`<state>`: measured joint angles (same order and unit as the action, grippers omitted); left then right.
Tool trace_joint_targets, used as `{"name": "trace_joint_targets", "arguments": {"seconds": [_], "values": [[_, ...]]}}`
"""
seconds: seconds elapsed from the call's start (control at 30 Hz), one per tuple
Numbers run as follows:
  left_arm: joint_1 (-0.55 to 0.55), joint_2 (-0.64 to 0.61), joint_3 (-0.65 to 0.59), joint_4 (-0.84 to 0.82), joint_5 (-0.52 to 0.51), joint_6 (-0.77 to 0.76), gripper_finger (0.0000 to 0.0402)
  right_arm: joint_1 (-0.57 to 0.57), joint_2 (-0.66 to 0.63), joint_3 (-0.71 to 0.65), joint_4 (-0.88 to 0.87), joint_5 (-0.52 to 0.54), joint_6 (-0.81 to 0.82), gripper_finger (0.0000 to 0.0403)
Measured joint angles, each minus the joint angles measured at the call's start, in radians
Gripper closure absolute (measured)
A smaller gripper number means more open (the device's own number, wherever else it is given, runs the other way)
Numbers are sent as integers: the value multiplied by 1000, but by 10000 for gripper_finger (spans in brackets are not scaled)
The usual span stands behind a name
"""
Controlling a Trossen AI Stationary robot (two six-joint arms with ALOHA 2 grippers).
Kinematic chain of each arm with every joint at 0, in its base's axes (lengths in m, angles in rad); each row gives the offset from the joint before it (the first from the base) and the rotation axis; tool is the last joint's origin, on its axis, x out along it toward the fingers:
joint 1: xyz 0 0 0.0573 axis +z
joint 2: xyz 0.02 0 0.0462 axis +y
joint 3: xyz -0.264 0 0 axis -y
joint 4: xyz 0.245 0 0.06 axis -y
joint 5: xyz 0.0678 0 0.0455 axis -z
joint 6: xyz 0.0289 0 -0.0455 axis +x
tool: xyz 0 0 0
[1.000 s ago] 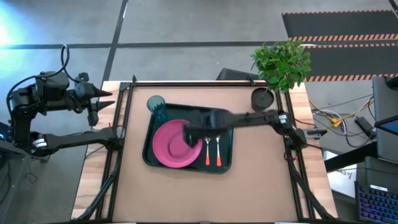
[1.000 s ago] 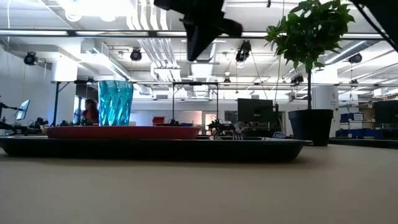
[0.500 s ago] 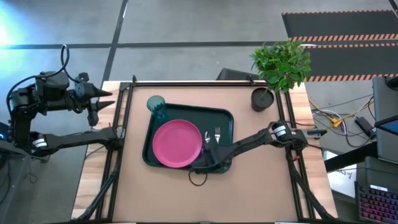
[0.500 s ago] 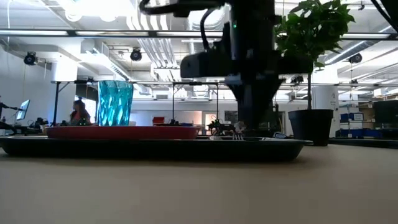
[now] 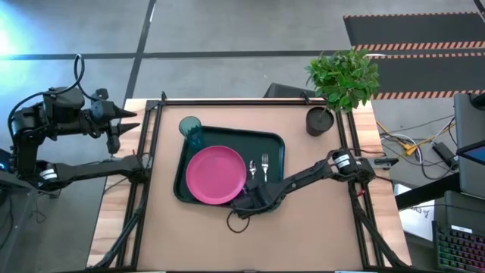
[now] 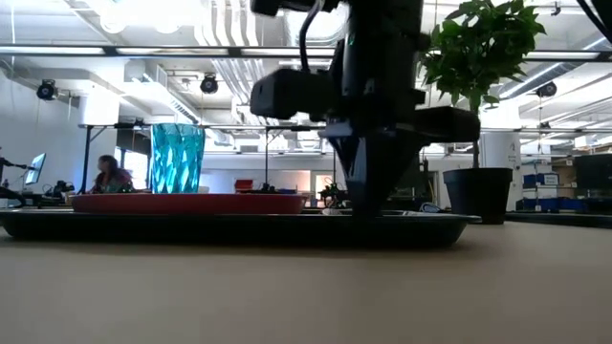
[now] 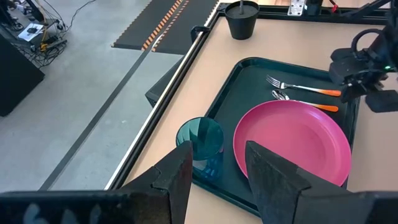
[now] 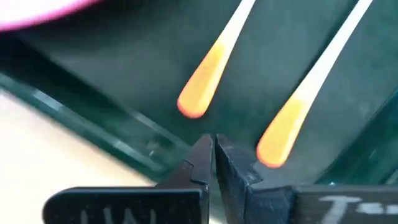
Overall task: Pick and place plate/cup/fork/spoon on tray
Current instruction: Move the black serving tray to the center of the table
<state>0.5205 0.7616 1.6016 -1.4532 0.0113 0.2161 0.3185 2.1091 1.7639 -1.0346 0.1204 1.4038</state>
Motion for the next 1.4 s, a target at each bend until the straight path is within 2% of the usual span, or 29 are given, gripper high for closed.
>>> {"name": "trace_joint_targets", "arguments": {"seconds": [0.53, 0.77, 1.1, 1.4], "values": [[0, 2, 0, 1, 0, 0, 271, 85, -6, 0, -29, -17, 118, 394], [0, 2, 0, 1, 0, 0, 271, 113, -6, 0, -167, -78, 147, 394], [0, 2, -5, 1, 0, -1, 271, 150, -6, -1, -216, -75, 196, 394], [0, 2, -5, 0, 0, -2, 271, 178, -7, -1, -387, -129, 223, 394]]}}
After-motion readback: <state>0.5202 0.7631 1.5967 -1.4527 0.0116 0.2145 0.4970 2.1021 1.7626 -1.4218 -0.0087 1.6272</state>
